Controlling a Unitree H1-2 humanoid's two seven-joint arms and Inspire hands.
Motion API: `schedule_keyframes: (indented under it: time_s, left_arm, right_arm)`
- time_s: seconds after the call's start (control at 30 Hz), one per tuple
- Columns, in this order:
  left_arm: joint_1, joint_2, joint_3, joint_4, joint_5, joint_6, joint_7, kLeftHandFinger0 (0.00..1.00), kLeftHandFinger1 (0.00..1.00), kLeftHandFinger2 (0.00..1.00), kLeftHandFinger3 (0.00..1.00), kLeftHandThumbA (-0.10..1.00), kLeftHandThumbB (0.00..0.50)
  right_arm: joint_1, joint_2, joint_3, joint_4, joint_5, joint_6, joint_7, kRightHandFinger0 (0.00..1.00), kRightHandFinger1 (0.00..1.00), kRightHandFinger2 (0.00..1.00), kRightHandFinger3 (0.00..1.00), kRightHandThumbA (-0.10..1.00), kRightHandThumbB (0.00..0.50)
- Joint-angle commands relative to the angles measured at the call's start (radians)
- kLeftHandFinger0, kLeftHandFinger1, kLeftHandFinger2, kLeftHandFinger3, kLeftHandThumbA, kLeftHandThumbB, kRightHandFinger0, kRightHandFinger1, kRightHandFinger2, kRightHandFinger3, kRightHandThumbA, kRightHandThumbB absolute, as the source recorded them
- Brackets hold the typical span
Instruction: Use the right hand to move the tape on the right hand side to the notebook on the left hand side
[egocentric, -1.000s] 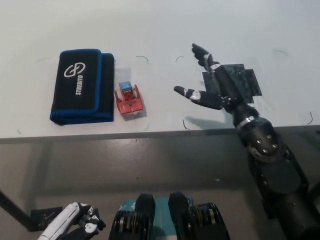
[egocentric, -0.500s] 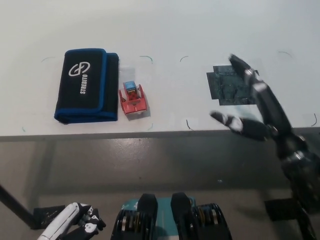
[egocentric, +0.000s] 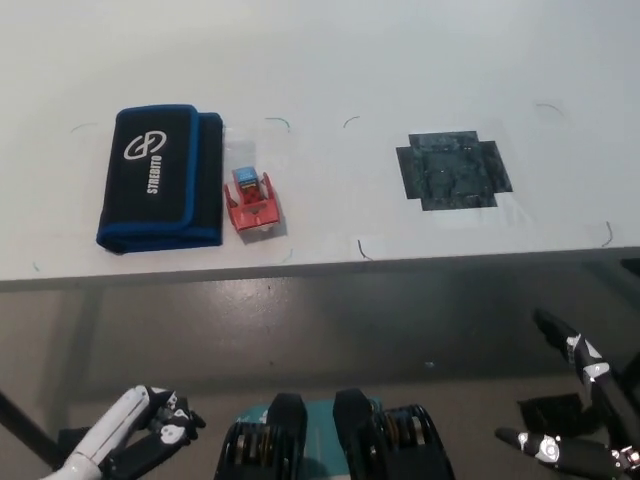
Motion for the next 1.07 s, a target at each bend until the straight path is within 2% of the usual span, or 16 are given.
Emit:
schedule_keyframes:
  time_s: [0.0,0.07,0.13,0.2,0.23,0.27,0.33,0.37,0.5,0.57,0.6,0.63,0.7,0.8,0.9,1.03]
  left_arm:
    - [0.012,-0.010,0.042,-0.010,-0.019,-0.077,0.046,0.41,0.44,0.52,0.60,0.54,0.029]
    - [0.025,-0.027,0.053,-0.009,-0.028,-0.089,0.053,0.41,0.45,0.55,0.65,0.58,0.029]
    - [0.046,-0.046,0.063,-0.014,-0.029,-0.109,0.060,0.41,0.45,0.57,0.67,0.58,0.027]
    - [0.065,-0.062,0.075,-0.007,-0.035,-0.157,0.074,0.44,0.51,0.65,0.72,0.63,0.039]
    - [0.065,-0.067,0.079,-0.002,-0.039,-0.170,0.076,0.44,0.51,0.66,0.72,0.64,0.042]
    - [0.067,-0.075,0.086,0.005,-0.044,-0.199,0.081,0.47,0.57,0.69,0.75,0.71,0.079]
    - [0.071,-0.087,0.095,0.008,-0.058,-0.221,0.085,0.50,0.60,0.70,0.76,0.74,0.111]
    - [0.071,-0.096,0.105,0.014,-0.067,-0.246,0.093,0.52,0.63,0.71,0.77,0.77,0.148]
    - [0.066,-0.127,0.134,0.031,-0.092,-0.308,0.110,0.57,0.68,0.77,0.80,0.77,0.167]
    - [0.067,-0.141,0.147,0.036,-0.104,-0.333,0.117,0.66,0.82,0.90,0.85,0.79,0.181]
    - [0.066,-0.144,0.151,0.038,-0.104,-0.338,0.115,0.66,0.82,0.90,0.86,0.80,0.181]
    - [0.067,-0.156,0.161,0.038,-0.099,-0.347,0.126,0.75,0.89,0.96,0.89,0.79,0.190]
    - [0.067,-0.166,0.171,0.041,-0.113,-0.352,0.123,0.82,0.96,1.00,0.95,0.78,0.207]
    - [0.073,-0.174,0.178,0.046,-0.126,-0.353,0.116,0.85,1.00,1.00,1.00,0.80,0.219]
    - [0.078,-0.172,0.176,0.040,-0.110,-0.345,0.114,0.83,0.98,1.00,1.00,0.86,0.222]
    - [0.079,-0.174,0.178,0.039,-0.114,-0.339,0.113,0.81,0.96,1.00,1.00,0.83,0.201]
  right_arm:
    - [-0.039,0.035,0.000,0.014,-0.054,-0.045,-0.036,1.00,1.00,1.00,1.00,1.00,0.092]
    - [-0.041,0.039,0.004,0.047,-0.089,-0.088,-0.045,1.00,1.00,1.00,1.00,1.00,0.065]
    - [-0.034,0.032,0.012,0.068,-0.128,-0.105,-0.042,1.00,1.00,1.00,1.00,1.00,0.085]
    - [-0.038,0.025,0.025,0.088,-0.195,-0.101,-0.052,1.00,1.00,1.00,1.00,1.00,0.110]
    - [-0.043,0.023,0.027,0.093,-0.204,-0.099,-0.053,1.00,1.00,1.00,1.00,1.00,0.110]
    - [-0.050,0.022,0.027,0.109,-0.214,-0.105,-0.059,1.00,1.00,1.00,1.00,1.00,0.100]
    - [-0.051,0.019,0.023,0.116,-0.227,-0.102,-0.063,1.00,1.00,1.00,1.00,1.00,0.109]
    - [-0.055,0.019,0.019,0.126,-0.230,-0.111,-0.070,1.00,1.00,1.00,1.00,1.00,0.112]
    - [-0.067,0.014,0.005,0.126,-0.233,-0.111,-0.076,1.00,1.00,1.00,1.00,1.00,0.111]
    - [-0.069,0.007,-0.001,0.132,-0.252,-0.118,-0.084,1.00,1.00,1.00,1.00,1.00,0.093]
    - [-0.069,0.007,-0.002,0.133,-0.255,-0.119,-0.085,1.00,1.00,1.00,1.00,1.00,0.092]
    - [-0.071,0.006,-0.006,0.142,-0.229,-0.126,-0.078,1.00,1.00,1.00,1.00,0.95,0.099]
    - [-0.072,0.006,-0.007,0.145,-0.235,-0.126,-0.081,1.00,1.00,1.00,1.00,0.93,0.105]
    - [-0.073,0.001,-0.006,0.147,-0.248,-0.125,-0.082,1.00,1.00,1.00,1.00,0.91,0.100]
    - [-0.070,-0.006,-0.005,0.136,-0.260,-0.109,-0.075,1.00,1.00,1.00,1.00,0.92,0.099]
    - [-0.070,-0.005,-0.007,0.143,-0.261,-0.125,-0.083,1.00,1.00,1.00,1.00,0.91,0.092]
